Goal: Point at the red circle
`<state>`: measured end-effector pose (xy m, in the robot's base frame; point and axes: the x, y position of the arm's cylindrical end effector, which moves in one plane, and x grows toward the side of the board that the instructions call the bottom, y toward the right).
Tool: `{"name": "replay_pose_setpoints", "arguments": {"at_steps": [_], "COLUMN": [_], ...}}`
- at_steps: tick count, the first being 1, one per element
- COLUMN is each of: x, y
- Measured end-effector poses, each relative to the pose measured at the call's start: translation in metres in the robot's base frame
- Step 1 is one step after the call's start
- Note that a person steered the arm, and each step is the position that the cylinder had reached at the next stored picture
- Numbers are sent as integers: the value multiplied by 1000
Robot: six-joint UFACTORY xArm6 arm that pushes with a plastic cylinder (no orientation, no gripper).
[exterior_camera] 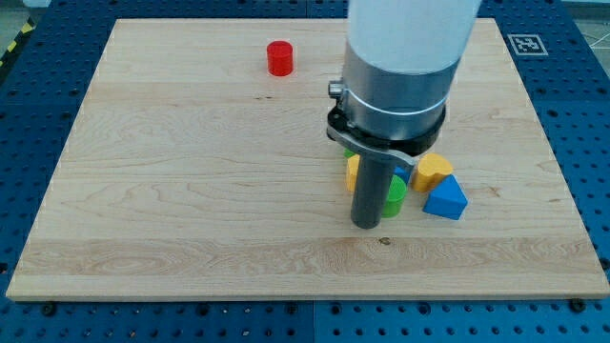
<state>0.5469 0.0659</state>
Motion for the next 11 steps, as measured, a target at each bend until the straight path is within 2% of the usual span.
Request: {"name": "replay_pose_setpoints", "arguments": {"at_steps": [3,5,6,7,8,9,11], "x": [0,-3,-25,-78,-148,-200,-262], "y": [14,-106,-188,-236,-238,-217,-167]}}
